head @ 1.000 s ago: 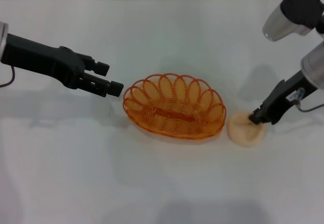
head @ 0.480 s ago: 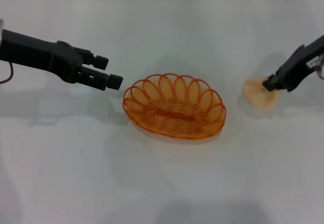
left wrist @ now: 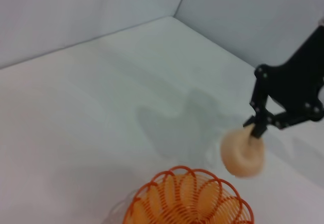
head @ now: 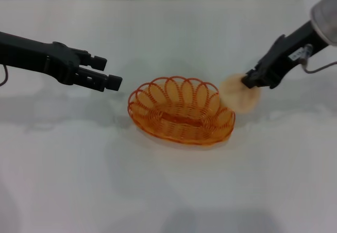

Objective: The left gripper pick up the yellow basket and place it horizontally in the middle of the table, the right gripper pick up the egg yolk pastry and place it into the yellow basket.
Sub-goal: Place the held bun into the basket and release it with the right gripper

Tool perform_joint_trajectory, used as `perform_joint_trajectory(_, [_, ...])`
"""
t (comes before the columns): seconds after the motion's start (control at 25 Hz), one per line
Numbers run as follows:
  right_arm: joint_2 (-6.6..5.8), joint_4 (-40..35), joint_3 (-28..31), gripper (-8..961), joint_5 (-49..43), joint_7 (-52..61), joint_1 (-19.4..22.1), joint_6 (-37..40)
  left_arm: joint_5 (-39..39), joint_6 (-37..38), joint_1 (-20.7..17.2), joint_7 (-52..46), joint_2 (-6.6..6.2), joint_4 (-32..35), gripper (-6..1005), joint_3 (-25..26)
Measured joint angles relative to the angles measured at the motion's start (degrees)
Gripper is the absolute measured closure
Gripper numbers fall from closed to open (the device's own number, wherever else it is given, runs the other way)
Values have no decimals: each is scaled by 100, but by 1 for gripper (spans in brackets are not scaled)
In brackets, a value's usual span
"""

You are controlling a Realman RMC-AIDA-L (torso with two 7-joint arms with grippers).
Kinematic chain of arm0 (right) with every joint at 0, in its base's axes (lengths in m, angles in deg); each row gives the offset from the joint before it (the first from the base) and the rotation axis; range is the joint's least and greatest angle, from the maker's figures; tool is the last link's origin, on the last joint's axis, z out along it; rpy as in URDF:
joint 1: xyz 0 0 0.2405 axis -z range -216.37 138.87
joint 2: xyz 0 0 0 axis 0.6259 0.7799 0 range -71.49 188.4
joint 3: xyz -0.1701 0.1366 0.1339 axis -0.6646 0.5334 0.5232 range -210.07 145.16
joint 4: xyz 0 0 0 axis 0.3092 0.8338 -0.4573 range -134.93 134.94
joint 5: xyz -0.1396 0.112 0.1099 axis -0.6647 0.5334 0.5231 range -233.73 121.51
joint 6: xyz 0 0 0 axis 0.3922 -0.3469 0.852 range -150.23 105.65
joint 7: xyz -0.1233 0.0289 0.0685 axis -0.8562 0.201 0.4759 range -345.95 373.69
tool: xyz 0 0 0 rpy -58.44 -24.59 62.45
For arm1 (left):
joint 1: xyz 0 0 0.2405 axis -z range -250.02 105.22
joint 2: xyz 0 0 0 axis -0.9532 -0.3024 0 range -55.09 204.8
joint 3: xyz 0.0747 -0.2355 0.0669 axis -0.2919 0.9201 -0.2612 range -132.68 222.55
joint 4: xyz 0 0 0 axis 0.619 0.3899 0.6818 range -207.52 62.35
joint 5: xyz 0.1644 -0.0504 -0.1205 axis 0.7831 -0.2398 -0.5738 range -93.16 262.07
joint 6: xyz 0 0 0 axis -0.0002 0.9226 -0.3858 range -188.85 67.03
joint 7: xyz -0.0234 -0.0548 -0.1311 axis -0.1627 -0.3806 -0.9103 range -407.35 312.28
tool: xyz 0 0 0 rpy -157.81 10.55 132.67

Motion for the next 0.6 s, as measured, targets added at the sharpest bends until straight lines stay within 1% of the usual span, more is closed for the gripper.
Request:
perform_joint_trajectory(0.16, [3, 14, -328, 927, 132, 70, -119, -149, 23, -5, -74, 6, -61, 2, 112, 36])
perform_joint_trajectory(0.28, [14, 42, -465, 927, 229, 73, -154, -259, 70, -12, -116, 6, -87, 4, 112, 37])
perform_joint_trajectory(0.44, [16, 82, -561, 927, 371, 74, -159, -385, 88, -21, -125, -3, -99, 8, 112, 37])
perform_joint_trajectory(0.6, [18, 191, -802, 928, 505, 74, -224, -605, 89, -15, -175, -34, -101, 45, 112, 36])
